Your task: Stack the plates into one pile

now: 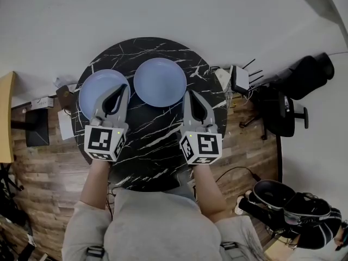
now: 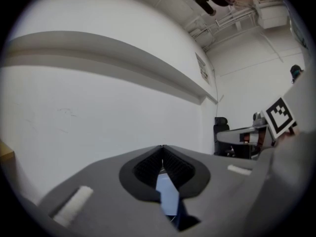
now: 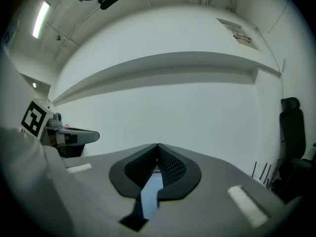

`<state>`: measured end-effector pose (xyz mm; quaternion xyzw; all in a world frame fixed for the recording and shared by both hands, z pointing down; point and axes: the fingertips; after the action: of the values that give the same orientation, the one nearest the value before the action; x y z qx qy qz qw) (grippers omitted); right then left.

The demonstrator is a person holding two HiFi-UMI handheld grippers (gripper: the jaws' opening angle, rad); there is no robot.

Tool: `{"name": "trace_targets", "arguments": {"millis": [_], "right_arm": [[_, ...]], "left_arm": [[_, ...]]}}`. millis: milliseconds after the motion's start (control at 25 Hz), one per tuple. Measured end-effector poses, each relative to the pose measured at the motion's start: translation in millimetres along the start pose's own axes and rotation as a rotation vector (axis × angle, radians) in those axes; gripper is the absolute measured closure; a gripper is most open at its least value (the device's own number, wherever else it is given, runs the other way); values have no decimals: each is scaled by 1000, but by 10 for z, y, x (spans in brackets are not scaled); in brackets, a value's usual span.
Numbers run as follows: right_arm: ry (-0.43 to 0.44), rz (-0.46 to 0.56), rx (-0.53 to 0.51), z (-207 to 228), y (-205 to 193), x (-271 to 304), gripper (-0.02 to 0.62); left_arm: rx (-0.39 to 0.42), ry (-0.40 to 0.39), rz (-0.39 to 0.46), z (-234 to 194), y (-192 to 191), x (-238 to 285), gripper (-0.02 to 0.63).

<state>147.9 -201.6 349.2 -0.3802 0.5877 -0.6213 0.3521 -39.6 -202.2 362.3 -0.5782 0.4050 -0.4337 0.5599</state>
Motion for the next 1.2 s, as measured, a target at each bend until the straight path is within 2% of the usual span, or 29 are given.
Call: {"name": "trace_targets", "arguments": {"millis": [160, 320, 720, 1000, 1200], "right_arm": [[-36, 0, 16, 174, -24, -100, 592], [-47, -40, 57, 316, -106, -108, 591], [-43, -324, 198, 517, -828, -79, 591], [-21, -441, 249, 697, -1145, 25, 591], [24, -524, 254, 830, -1345, 163, 589]], "left_arm": [[-8, -35, -18, 164, -29, 95, 546], [-27, -49, -88, 237, -159, 207, 546], [-145, -42, -386, 349, -909, 318, 546], [-218, -13, -492, 409, -1282, 401, 545], [-275, 42, -569, 441, -1579, 470, 533]]}}
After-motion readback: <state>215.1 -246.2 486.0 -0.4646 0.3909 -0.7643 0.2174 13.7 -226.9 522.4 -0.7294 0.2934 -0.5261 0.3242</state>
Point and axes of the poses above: the fingertips, and each gripper's own axes: x forward along the fingers, z to its right, y out of its top, and after that the axes turned 6 degrees about y, right-handed
